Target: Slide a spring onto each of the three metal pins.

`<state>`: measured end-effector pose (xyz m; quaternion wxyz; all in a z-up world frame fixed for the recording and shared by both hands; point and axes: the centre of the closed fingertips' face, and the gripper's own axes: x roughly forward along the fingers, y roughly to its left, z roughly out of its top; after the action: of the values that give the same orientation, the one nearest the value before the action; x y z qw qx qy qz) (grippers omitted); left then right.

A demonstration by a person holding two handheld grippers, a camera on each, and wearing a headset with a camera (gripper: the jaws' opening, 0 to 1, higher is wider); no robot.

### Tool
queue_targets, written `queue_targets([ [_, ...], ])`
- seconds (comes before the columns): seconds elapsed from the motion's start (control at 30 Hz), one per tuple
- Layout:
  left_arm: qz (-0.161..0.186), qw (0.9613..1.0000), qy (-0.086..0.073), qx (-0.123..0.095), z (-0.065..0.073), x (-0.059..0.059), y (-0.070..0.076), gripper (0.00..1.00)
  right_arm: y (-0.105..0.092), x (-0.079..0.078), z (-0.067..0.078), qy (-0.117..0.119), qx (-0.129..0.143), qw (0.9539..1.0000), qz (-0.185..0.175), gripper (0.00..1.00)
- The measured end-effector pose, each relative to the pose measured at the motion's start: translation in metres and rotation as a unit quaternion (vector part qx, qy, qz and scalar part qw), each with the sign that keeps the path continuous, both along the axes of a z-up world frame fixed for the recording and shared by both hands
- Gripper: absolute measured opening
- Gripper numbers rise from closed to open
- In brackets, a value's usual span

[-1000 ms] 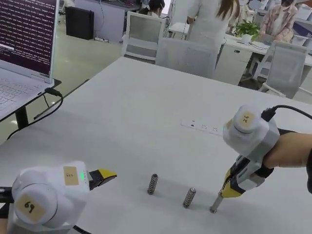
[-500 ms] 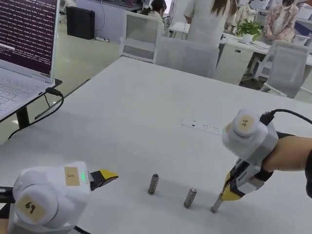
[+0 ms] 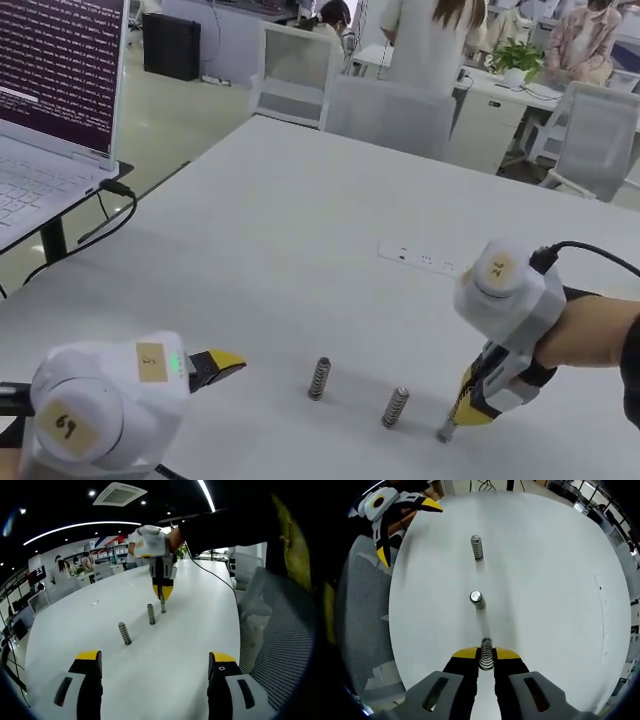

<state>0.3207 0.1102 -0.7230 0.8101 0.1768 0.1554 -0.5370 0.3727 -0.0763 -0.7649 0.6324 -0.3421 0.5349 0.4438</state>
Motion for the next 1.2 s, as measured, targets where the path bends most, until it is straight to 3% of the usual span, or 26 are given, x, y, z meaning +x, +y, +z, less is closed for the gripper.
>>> queue_targets([
  [0.67,0.001,1.0,0.001,0.0,-0.001,0.0,0.0,0.84,-0.003,-0.009,-0.02,0.012,-0.011,0.9999,-0.001,0.09],
  [1.2,0.001,1.0,0.003,0.0,0.0,0.0,0.0,0.83,-0.002,-0.009,-0.024,0.008,-0.004,0.9999,-0.007,0.09],
])
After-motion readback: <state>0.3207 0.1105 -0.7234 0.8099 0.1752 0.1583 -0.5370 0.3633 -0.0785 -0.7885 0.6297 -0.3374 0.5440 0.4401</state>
